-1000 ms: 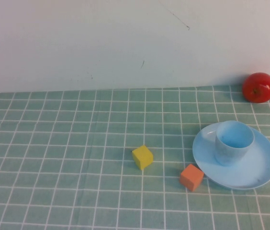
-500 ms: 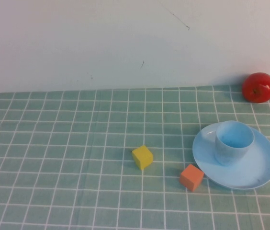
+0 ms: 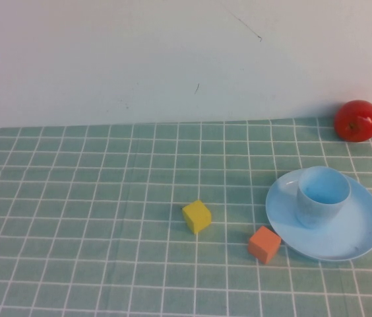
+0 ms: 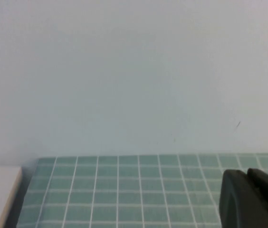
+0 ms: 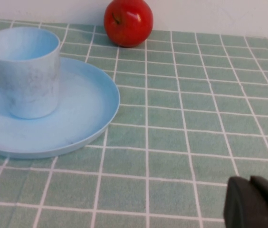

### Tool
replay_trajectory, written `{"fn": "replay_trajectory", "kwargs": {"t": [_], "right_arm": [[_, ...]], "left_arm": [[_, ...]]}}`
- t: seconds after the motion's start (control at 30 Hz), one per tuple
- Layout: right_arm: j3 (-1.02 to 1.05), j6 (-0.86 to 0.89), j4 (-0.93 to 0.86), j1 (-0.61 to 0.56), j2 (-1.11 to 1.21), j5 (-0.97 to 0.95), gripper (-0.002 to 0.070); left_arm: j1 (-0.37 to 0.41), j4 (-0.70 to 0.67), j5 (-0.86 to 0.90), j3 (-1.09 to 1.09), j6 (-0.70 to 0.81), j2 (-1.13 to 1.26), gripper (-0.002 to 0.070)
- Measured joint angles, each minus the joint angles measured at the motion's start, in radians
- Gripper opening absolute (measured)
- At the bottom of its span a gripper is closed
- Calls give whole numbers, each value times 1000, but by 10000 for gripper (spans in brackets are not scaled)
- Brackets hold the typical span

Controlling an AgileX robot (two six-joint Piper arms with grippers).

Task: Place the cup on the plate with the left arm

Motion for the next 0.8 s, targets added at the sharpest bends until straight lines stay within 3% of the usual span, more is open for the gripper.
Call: {"fn": "replay_trajectory", "kwargs": {"t": [0.17, 0.4, 0.8], "right_arm": [[0, 0, 0, 0, 0, 0, -2], [0, 0, 0, 0, 0, 0, -2], [0, 0, 0, 0, 0, 0, -2]], "left_arm": [[51, -21, -167, 356, 0, -138, -1], [118, -23, -586, 804, -2, -363, -1], [144, -23, -511, 827, -5, -398, -1]]}}
